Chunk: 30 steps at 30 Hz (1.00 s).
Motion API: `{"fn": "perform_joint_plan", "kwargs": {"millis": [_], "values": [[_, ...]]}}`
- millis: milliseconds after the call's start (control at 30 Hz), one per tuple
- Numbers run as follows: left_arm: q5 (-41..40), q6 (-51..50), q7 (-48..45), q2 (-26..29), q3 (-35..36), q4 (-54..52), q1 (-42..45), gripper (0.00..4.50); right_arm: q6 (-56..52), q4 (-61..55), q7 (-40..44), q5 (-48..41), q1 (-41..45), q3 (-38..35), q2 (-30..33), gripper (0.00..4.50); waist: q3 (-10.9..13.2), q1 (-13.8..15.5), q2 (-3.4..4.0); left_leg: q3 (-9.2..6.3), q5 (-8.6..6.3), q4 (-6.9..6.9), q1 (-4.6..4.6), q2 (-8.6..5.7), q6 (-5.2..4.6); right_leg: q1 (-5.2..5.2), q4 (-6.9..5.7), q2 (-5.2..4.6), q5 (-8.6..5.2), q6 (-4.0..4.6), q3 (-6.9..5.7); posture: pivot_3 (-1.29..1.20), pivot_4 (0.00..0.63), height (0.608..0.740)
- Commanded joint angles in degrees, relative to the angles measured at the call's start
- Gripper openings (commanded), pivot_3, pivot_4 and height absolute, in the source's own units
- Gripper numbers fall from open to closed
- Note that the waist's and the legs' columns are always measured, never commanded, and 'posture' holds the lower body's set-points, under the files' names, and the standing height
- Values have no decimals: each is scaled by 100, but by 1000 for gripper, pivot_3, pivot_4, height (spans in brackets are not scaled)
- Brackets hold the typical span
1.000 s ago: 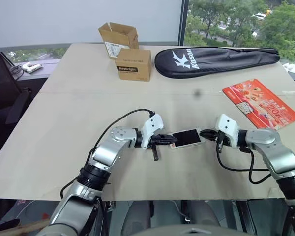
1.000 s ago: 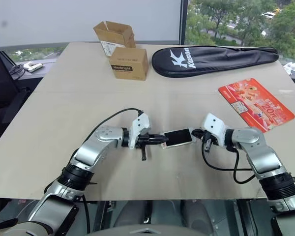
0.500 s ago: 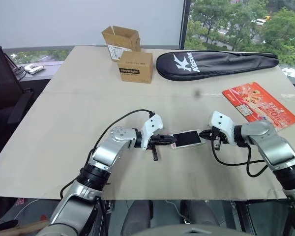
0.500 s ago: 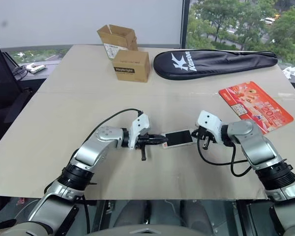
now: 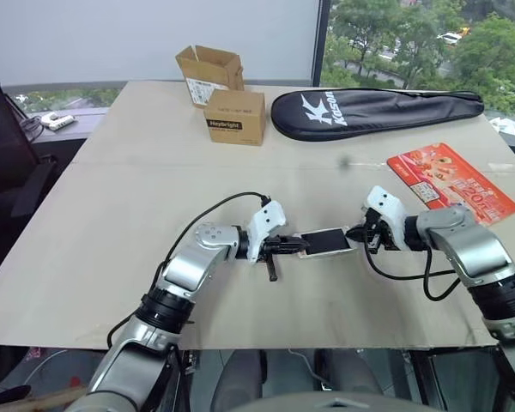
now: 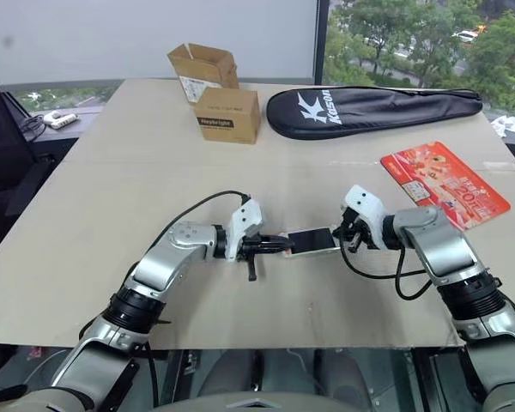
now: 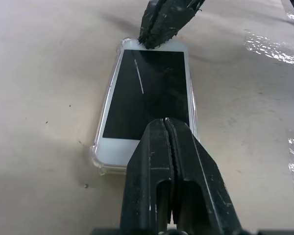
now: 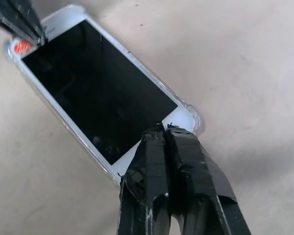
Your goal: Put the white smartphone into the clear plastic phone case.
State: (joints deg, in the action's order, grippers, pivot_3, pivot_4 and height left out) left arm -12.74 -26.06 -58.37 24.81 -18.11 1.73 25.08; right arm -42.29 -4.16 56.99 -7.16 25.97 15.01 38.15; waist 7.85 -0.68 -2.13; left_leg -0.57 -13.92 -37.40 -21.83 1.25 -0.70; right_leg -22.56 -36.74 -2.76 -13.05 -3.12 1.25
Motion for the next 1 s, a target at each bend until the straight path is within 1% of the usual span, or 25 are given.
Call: {"fn": "perform_joint_plan", "kwargs": {"millis": [33, 167, 367, 500, 567, 667, 867, 933, 1000], "values": [[-42, 41, 13, -30, 64, -104, 16, 0, 677, 440, 237, 263, -424, 434, 221, 45, 5, -1, 6, 2, 0, 0, -2, -1, 0, -1, 2, -1, -1, -1, 1, 0, 150, 740], [-42, 35, -6, -29, 59, -97, 17, 0, 1159, 521, 656, 159, -528, 411, 428, 45, 10, 25, 12, 1, -1, 5, -9, -2, -1, -4, 8, -3, -1, -2, -1, 0, 150, 740], [-40, 33, -14, -28, 66, -70, 32, 0, 1561, 440, 987, -17, -607, 323, 496, 45, 12, 66, 16, -4, -11, 16, -26, -3, -17, -9, 36, -3, 7, 12, -11, 0, 150, 740], [-32, 42, -13, -29, 67, -46, 43, 0, 1848, 464, 992, -172, -616, 118, 341, 45, 13, 68, 17, -8, -13, 23, -34, -2, -21, -9, 56, -2, 8, 12, -16, 0, 150, 740], [-31, 43, -18, -29, 66, -33, 50, 0, 1875, 426, 1094, -221, -634, 95, 363, 45, 18, 61, 26, -7, -14, 25, -36, -2, -23, -10, 60, -2, 8, 12, -16, 0, 150, 740], [-28, 45, -26, -27, 64, -18, 61, 0, 2194, 460, 1233, -227, -727, 51, 425, 45, 25, 61, 37, -7, -15, 25, -38, -2, -24, -11, 61, -2, 8, 12, -15, 0, 150, 740], [-26, 55, -37, -28, 66, 9, 71, 0, 2598, 526, 1193, -604, -710, -378, 109, 45, 38, 40, 49, -6, -15, 25, -41, -2, -25, -12, 64, -1, 8, 12, -16, 0, 150, 740], [-24, 58, -46, -27, 61, 19, 76, 0, 2689, 556, 1275, -701, -736, -473, 75, 45, 48, 15, 59, -6, -15, 25, -41, -2, -25, -12, 63, -1, 9, 12, -15, 0, 150, 740], [-23, 61, -51, -25, 60, 26, 79, 0, 2810, 583, 1351, -780, -775, -552, 70, 45, 68, -5, 85, -3, -15, 24, -41, -2, -25, -13, 63, -1, 9, 11, -12, 0, 150, 740]]}}
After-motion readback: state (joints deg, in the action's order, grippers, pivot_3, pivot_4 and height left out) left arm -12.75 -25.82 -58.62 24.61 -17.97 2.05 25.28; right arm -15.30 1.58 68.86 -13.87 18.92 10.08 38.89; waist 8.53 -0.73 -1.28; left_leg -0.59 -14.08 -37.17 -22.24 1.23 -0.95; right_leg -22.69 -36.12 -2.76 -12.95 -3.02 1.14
